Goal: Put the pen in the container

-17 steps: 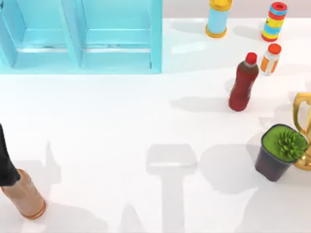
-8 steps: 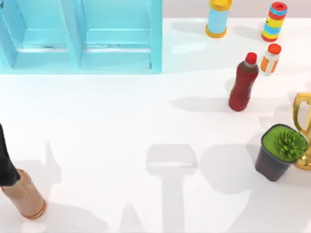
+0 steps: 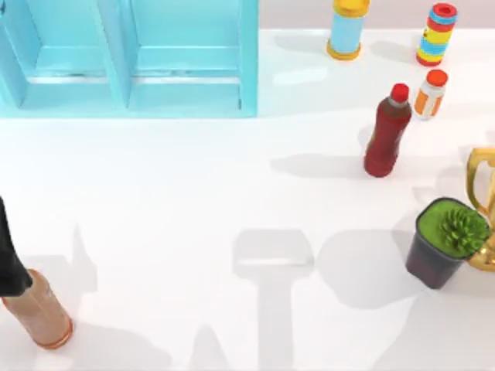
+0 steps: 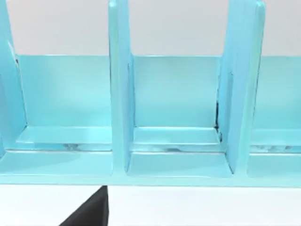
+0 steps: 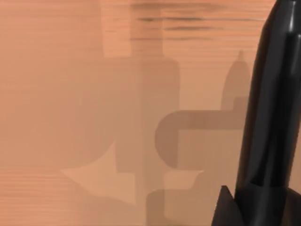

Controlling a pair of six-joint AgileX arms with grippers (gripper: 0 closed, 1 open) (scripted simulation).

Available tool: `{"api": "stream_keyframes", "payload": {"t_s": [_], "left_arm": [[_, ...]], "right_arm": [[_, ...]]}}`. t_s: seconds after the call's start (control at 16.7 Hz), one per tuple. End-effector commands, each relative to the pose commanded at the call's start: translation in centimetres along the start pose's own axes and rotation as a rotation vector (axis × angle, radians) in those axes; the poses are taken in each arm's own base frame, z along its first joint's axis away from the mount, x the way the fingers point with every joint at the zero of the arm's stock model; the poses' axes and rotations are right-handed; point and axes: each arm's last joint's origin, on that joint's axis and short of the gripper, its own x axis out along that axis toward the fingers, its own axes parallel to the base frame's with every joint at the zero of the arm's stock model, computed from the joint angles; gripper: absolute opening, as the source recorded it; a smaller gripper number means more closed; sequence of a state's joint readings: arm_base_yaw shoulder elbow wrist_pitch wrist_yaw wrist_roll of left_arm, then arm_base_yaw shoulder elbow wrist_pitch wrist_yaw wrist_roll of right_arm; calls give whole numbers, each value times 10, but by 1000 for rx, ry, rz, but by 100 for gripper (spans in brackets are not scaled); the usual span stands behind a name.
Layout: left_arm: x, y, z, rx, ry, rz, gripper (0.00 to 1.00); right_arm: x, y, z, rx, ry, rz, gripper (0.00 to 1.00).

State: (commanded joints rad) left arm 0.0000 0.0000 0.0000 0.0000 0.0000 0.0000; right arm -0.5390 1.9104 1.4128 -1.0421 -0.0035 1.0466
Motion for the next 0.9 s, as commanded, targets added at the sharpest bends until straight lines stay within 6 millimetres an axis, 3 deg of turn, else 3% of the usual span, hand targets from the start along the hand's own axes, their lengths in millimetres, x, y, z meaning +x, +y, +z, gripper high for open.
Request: {"api": "stream_keyframes", "payload": {"t_s": [0.78, 0.9], "left_arm": [[0, 0, 0, 0, 0, 0, 100], [0, 0, 0, 0, 0, 0, 100]], "right_arm": [[0, 0, 0, 0, 0, 0, 98], [0, 0, 0, 0, 0, 0, 100]]}}
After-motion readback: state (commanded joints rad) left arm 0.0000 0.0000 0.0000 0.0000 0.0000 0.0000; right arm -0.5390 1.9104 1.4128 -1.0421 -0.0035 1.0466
